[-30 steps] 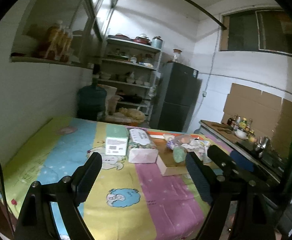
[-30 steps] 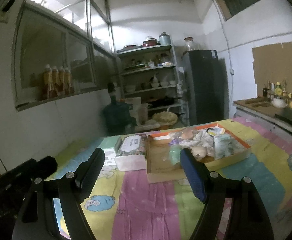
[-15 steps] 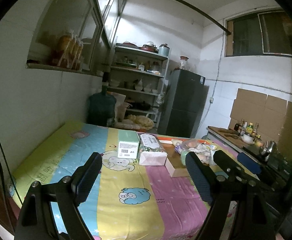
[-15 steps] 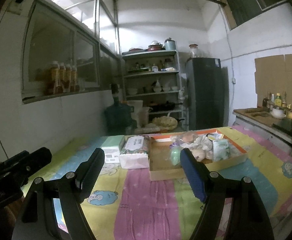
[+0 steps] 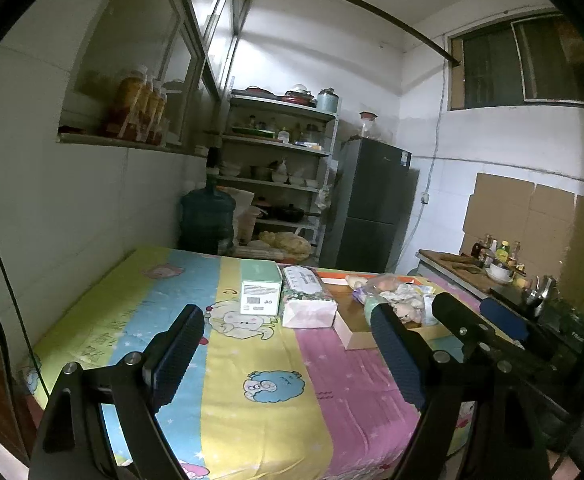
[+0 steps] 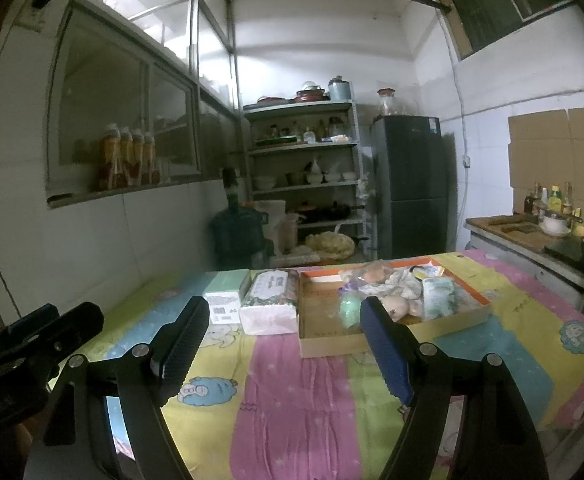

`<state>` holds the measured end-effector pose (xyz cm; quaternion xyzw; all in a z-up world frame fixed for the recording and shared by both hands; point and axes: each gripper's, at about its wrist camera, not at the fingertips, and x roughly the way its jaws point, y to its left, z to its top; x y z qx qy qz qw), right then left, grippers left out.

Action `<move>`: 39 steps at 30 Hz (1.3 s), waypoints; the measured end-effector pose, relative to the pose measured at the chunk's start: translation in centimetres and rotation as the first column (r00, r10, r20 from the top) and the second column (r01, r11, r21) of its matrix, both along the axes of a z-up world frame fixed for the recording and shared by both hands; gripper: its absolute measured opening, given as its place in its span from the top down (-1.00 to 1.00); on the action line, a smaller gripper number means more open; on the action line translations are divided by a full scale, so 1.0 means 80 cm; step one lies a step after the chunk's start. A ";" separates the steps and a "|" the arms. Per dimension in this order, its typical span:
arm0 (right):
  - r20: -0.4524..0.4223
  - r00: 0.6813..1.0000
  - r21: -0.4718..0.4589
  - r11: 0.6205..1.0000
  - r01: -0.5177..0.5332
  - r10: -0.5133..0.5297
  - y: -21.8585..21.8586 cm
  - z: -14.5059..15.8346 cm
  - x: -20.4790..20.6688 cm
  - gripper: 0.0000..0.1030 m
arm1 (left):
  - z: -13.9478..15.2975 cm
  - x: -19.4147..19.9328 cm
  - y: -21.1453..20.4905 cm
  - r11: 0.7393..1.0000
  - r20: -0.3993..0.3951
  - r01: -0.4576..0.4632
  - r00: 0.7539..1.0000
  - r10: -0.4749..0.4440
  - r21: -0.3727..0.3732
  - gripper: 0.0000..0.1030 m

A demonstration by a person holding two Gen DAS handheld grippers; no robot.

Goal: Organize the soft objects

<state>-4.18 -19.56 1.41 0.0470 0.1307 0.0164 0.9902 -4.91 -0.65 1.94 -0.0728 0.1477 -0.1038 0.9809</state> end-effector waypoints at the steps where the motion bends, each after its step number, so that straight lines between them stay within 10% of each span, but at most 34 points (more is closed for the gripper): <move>1: 0.000 1.000 -0.001 1.000 0.000 0.000 0.001 -0.001 -0.001 -0.53 | 0.000 -0.001 0.000 1.000 0.001 -0.003 1.000 0.003 0.003 -0.65; 39: -0.019 0.999 0.005 1.000 0.031 -0.031 -0.015 -0.011 -0.010 -0.53 | -0.022 0.017 -0.011 0.993 -0.060 -0.054 0.996 0.060 0.103 -0.65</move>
